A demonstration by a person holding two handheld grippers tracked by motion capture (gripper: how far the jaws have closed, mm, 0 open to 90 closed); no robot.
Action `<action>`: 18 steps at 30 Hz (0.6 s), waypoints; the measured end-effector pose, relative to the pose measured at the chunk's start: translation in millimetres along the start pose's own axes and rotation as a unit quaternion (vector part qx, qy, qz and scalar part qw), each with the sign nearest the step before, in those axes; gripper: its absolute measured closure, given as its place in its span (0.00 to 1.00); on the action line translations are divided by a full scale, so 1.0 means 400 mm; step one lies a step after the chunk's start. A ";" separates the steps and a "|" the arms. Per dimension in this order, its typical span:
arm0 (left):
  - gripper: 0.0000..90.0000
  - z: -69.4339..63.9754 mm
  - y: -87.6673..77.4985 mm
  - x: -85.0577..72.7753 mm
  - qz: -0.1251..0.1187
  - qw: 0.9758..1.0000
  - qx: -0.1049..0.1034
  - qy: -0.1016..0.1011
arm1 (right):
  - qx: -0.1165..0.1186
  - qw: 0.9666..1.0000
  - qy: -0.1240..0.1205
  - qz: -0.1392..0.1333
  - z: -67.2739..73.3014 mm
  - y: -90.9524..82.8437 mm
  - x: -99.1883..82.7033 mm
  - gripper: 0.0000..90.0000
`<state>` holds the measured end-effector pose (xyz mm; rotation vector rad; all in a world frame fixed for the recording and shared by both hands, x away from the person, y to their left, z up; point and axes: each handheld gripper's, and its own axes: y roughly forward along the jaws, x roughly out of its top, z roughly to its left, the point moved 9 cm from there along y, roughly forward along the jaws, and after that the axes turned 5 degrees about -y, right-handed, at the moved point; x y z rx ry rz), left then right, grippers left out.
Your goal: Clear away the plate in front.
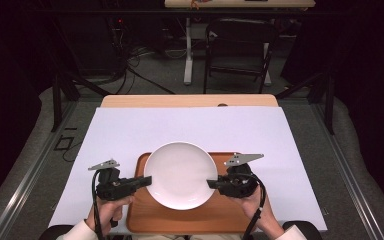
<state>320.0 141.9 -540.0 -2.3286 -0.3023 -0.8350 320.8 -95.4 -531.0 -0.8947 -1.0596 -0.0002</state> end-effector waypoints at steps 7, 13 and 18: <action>0.91 0.009 0.011 -0.010 0.015 1.000 0.002 -0.010 | -0.004 1.000 0.003 0.005 -0.005 0.008 -0.009 0.83; 0.91 0.012 0.015 -0.015 0.022 1.000 0.002 -0.014 | -0.004 1.000 0.002 0.007 -0.001 0.008 -0.012 0.83; 0.90 0.018 0.021 -0.024 0.032 0.999 0.009 -0.022 | -0.003 1.000 0.006 0.020 -0.001 0.016 -0.024 0.83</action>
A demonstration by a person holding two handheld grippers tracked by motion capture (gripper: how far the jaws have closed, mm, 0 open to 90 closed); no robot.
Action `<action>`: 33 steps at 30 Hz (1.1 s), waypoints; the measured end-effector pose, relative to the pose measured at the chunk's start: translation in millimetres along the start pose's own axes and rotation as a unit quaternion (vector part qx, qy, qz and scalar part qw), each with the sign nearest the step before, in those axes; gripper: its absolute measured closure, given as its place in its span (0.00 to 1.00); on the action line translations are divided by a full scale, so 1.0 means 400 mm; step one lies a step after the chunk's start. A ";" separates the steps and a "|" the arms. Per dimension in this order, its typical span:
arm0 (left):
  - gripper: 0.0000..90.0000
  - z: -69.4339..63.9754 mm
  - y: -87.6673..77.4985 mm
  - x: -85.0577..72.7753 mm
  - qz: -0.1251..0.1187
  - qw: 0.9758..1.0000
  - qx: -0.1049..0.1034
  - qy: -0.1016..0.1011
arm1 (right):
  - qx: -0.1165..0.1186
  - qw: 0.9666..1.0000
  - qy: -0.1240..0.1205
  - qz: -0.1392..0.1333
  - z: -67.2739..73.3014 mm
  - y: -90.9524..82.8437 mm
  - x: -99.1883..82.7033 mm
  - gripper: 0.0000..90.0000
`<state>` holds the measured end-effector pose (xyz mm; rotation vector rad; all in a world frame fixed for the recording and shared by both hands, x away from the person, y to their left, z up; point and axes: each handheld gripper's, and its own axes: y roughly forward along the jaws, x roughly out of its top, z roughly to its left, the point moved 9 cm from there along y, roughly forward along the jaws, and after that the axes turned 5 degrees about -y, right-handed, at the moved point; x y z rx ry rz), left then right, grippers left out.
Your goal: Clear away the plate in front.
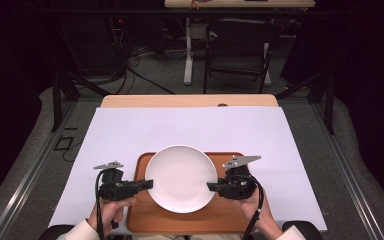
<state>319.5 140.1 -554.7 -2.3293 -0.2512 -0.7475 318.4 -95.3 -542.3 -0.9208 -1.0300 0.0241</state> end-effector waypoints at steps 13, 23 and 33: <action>0.90 -0.005 0.018 -0.018 0.021 1.000 -0.002 0.002 | -0.002 1.000 0.001 0.008 -0.001 -0.009 -0.020 0.83; 0.90 0.003 0.043 -0.041 0.051 0.999 0.009 0.006 | -0.010 0.999 0.012 0.050 -0.016 0.013 -0.059 0.82; 0.87 0.014 0.069 -0.040 0.046 0.998 0.043 0.031 | -0.001 0.997 0.027 0.075 -0.042 0.043 -0.070 0.77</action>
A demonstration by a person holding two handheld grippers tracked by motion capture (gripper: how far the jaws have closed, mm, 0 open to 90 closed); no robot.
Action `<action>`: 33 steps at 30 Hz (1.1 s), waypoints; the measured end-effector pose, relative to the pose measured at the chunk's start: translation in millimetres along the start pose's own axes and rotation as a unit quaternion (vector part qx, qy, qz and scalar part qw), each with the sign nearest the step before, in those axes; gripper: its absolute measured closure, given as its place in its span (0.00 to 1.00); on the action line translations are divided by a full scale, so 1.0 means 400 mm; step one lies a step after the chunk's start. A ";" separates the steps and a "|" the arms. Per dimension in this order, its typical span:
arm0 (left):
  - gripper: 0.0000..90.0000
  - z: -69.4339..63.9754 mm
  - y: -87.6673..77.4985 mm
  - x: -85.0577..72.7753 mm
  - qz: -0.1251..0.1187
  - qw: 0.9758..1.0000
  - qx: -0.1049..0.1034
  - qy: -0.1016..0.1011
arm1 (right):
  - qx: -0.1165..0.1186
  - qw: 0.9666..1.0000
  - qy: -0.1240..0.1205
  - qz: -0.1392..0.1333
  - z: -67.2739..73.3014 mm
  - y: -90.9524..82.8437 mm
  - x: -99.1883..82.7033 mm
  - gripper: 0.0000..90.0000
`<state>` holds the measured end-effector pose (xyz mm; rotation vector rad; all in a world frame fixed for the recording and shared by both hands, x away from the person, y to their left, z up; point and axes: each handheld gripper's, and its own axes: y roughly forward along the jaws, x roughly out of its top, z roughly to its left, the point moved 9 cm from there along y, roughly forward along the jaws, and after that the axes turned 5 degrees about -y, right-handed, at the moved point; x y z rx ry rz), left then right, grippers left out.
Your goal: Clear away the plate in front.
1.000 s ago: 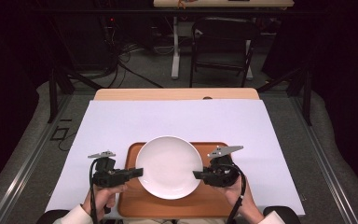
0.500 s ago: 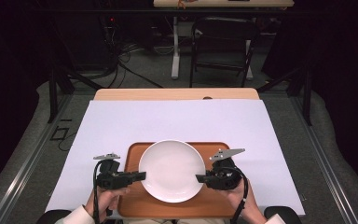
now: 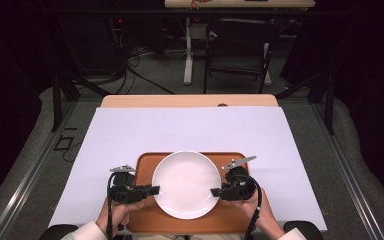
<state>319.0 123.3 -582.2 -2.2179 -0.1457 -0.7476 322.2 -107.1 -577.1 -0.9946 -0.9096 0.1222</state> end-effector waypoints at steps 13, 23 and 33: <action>0.77 0.020 0.040 0.002 0.014 0.998 0.044 0.030 | -0.010 0.999 0.012 0.029 -0.025 0.033 -0.004 0.70; 0.74 0.039 0.059 0.000 0.020 0.999 0.044 0.006 | -0.015 0.999 0.017 0.040 -0.027 0.043 -0.004 0.67; 0.70 0.042 0.069 0.002 0.023 0.998 0.055 0.014 | -0.016 0.999 0.021 0.044 -0.035 0.049 -0.001 0.66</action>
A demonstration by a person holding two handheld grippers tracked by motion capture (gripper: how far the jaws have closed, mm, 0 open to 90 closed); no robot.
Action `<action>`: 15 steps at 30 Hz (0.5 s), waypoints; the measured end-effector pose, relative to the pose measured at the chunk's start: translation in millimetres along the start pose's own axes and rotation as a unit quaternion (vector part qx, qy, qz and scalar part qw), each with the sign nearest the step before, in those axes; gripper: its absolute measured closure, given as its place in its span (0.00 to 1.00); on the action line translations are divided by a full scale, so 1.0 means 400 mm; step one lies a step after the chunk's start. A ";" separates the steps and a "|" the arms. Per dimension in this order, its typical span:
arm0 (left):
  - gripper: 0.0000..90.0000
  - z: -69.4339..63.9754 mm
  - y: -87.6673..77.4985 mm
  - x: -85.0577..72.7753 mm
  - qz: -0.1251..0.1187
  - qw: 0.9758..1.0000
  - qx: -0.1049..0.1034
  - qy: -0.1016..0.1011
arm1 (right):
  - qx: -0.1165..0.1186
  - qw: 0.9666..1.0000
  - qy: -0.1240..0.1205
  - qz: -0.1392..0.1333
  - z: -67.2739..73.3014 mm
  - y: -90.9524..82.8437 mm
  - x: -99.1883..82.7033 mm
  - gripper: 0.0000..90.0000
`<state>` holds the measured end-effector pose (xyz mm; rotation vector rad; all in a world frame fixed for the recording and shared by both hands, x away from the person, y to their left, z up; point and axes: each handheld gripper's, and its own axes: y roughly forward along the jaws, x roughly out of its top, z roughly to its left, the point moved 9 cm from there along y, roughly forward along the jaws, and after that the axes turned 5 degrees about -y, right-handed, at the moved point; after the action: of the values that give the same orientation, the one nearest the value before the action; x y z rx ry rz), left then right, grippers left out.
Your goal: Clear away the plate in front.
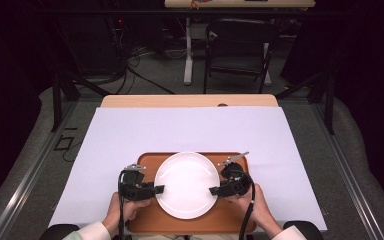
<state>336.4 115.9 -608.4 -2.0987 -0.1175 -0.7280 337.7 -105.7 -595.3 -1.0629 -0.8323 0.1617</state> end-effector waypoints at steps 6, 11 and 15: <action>0.67 0.003 0.009 0.001 0.003 1.000 0.005 0.009 | 0.002 1.000 0.006 0.007 -0.003 0.002 0.000 0.65; 0.66 0.006 0.009 0.003 0.003 1.000 0.013 0.012 | -0.016 0.999 0.011 0.025 -0.018 0.012 -0.012 0.66; 0.65 0.006 0.009 0.002 0.006 1.000 0.016 0.018 | -0.018 0.999 0.010 0.027 -0.017 0.014 -0.012 0.65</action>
<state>339.4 115.4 -611.6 -2.0537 -0.0944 -0.7522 340.3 -110.0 -603.8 -1.1198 -0.7921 0.1824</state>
